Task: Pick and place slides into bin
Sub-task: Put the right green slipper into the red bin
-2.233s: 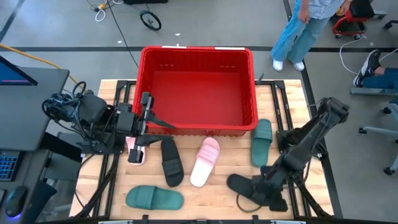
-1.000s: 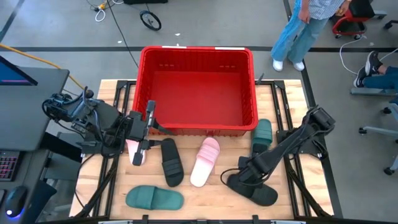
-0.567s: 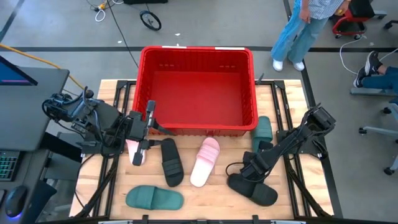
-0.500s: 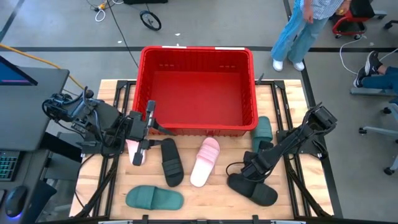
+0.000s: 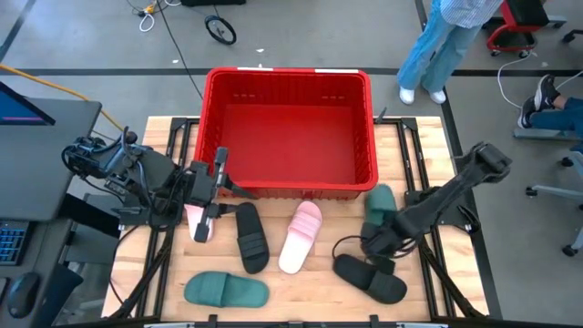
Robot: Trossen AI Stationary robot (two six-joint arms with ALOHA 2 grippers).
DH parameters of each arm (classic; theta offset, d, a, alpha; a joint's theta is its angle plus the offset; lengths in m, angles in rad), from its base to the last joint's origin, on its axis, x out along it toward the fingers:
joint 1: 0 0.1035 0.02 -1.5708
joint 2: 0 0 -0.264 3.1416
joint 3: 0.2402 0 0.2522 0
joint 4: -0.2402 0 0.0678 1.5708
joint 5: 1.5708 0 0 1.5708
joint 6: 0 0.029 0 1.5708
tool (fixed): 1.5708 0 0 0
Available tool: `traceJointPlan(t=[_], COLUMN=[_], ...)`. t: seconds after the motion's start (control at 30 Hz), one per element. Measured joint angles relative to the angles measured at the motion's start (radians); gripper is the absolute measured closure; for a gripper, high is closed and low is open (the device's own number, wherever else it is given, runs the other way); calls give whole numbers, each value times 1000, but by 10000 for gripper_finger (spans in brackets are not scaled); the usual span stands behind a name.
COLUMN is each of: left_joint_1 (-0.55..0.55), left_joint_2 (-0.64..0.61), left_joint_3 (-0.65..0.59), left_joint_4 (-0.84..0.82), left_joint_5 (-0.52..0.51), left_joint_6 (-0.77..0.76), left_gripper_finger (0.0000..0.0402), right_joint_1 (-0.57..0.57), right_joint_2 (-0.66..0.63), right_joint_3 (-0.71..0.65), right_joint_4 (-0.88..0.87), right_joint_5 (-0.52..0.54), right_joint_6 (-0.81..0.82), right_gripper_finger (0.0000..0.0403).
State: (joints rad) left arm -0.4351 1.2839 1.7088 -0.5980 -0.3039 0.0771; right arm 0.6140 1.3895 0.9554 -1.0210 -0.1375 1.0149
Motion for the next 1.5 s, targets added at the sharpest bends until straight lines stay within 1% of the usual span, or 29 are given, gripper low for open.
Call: traceJointPlan(t=[0.1, 0.23, 0.3, 0.37, 0.43, 0.57, 0.6, 0.67, 0.73, 0.77, 0.83, 0.93, 1.0, 1.07, 1.13, 1.2, 1.33, 1.4, 1.5], left_joint_1=[0, 0, 0, 0, 0, 0, 0, 0, 0, 0, 0, 0, 0, 8, 22, 34, 65, 69, 84], left_joint_2=[0, 0, 0, 0, 0, 0, 0, 0, -1, -1, -2, -4, -12, -20, -31, -43, -64, -70, -74], left_joint_3=[0, 0, 0, 0, 0, -1, -1, -1, -1, -1, -1, -1, -1, -1, -1, -1, 0, 0, 0], left_joint_4=[1, 5, 20, 43, 72, 128, 150, 195, 249, 281, 366, 480, 522, 554, 558, 551, 531, 489, 422], left_joint_5=[0, 0, -1, -1, -1, -3, -4, -7, -14, -32, -107, -226, -276, -318, -353, -366, -369, -369, -371], left_joint_6=[-71, -173, -219, -231, -223, -181, -165, -135, -97, -67, 0, 104, 193, 284, 331, 323, 297, 296, 294], left_gripper_finger=[318, 324, 327, 330, 333, 338, 339, 341, 344, 346, 350, 358, 363, 369, 375, 382, 393, 395, 392], right_joint_1=[36, 79, 102, 112, 107, 88, 74, 23, -71, -132, -246, -407, -505, -596, -678, -745, -835, -865, -905], right_joint_2=[-114, -243, -296, -340, -366, -358, -344, -305, -251, -218, -142, -18, 71, 165, 267, 365, 518, 576, 659], right_joint_3=[79, 198, 262, 330, 403, 547, 576, 627, 671, 685, 705, 704, 703, 704, 705, 705, 715, 742, 791], right_joint_4=[34, 121, 185, 260, 338, 476, 510, 527, 498, 473, 393, 322, 326, 360, 408, 462, 625, 695, 749], right_joint_5=[-14, -52, -7, 86, 196, 500, 592, 721, 774, 775, 734, 595, 513, 456, 406, 372, 356, 291, 165], right_joint_6=[52, 57, 16, -80, -257, -777, -895, -1052, -1124, -1129, -1092, -1021, -1026, -1063, -1076, -1075, -1076, -1074, -1010], right_gripper_finger=[374, 375, 375, 375, 375, 378, 378, 378, 378, 379, 380, 380, 380, 380, 380, 380, 380, 380, 380])
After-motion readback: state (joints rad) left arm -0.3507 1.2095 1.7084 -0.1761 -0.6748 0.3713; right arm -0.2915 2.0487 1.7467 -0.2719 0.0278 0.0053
